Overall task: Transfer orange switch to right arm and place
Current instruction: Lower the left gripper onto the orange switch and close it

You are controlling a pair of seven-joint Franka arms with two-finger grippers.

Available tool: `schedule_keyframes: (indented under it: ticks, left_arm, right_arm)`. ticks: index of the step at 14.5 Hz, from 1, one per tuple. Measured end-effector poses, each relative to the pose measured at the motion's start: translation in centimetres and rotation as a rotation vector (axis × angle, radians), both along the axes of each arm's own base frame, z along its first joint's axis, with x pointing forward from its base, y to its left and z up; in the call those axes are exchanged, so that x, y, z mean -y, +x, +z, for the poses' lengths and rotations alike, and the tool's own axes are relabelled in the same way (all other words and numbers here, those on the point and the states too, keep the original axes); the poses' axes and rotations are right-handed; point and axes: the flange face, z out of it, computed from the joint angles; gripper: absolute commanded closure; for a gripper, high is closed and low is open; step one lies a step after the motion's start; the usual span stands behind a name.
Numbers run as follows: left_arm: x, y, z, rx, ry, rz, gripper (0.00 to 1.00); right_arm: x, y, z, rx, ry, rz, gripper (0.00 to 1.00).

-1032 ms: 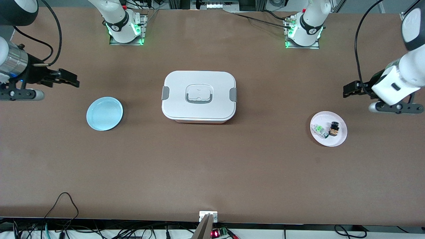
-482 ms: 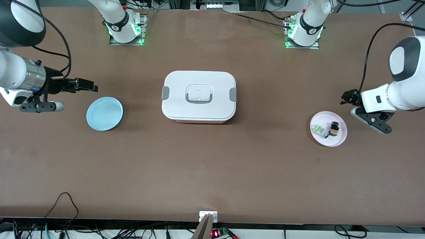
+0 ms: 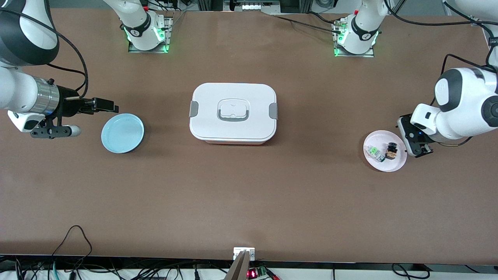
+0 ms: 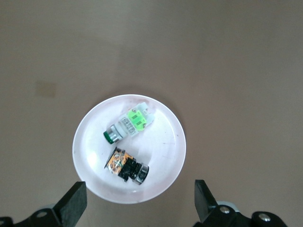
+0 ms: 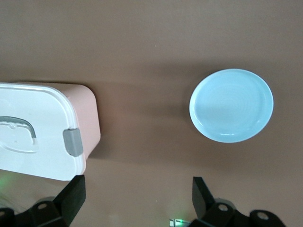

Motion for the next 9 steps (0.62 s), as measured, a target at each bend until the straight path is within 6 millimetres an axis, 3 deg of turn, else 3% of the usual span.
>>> schedule_keyframes:
  ticks: [1, 5, 7, 9]
  left_arm:
    - [0.0, -0.2, -2.3, 0.020, -0.020, -0.124, 0.00]
    - [0.2, -0.7, -7.8, 0.078, -0.054, -0.389, 0.00]
    - [-0.1, -0.8, -9.6, 0.076, -0.063, -0.427, 0.00]
    - [-1.2, -0.9, -10.1, 0.080, -0.065, -0.422, 0.00]
  right_arm:
    - [-0.1, 0.0, 0.0, -0.001, 0.008, -0.001, 0.00]
    - [-0.2, -0.1, -0.1, -0.009, 0.009, 0.003, 0.00]
    - [-0.6, -0.2, 0.1, -0.006, 0.010, 0.013, 0.00]
    - [-1.5, -0.5, 0.9, 0.007, 0.011, 0.029, 0.00]
